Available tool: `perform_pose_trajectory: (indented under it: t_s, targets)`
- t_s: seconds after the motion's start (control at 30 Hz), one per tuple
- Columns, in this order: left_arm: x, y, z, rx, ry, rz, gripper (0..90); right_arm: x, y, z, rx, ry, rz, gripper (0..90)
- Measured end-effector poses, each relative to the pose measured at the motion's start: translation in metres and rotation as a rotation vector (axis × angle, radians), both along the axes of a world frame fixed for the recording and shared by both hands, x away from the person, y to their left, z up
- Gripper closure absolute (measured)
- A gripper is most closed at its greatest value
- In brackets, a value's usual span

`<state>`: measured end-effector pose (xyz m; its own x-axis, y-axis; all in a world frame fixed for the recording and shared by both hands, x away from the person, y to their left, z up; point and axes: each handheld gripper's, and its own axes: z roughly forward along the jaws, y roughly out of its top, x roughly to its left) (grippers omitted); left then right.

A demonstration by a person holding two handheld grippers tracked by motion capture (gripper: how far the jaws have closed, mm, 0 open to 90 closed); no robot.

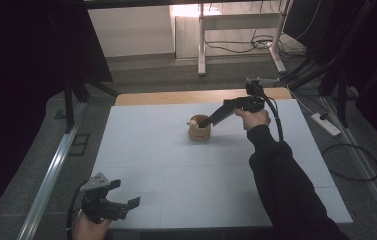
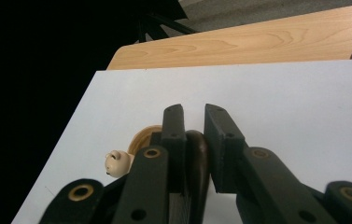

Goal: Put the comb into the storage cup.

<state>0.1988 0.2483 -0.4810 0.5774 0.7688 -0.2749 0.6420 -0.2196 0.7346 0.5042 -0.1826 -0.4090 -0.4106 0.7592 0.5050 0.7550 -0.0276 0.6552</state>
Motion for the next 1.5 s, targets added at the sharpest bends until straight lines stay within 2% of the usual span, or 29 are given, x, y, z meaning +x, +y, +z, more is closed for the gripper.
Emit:
perform_pose_trajectory:
  t_s: [0.3, 0.57, 0.9, 1.2, 1.5]
  targets:
    - [0.000, 0.000, 0.000, -0.001, 0.001, 0.000, 0.0, -0.003, 0.001, 0.003, -0.012, -0.021, 0.011, 66.3]
    - [0.000, 0.000, 0.000, 0.000, 0.001, -0.001, 0.0, -0.004, 0.003, 0.004, -0.050, -0.034, 0.028, 52.2]
    - [0.000, 0.000, 0.000, 0.001, 0.003, -0.004, 0.0, -0.007, 0.003, 0.006, -0.133, -0.051, 0.042, 34.8]
    - [0.001, 0.000, 0.000, 0.001, 0.005, -0.005, 0.0, -0.011, -0.001, 0.010, -0.138, -0.058, 0.070, 30.9]
    - [0.001, -0.001, 0.000, 0.001, 0.007, -0.007, 0.0, -0.020, -0.001, 0.013, -0.208, -0.067, 0.116, 23.6]
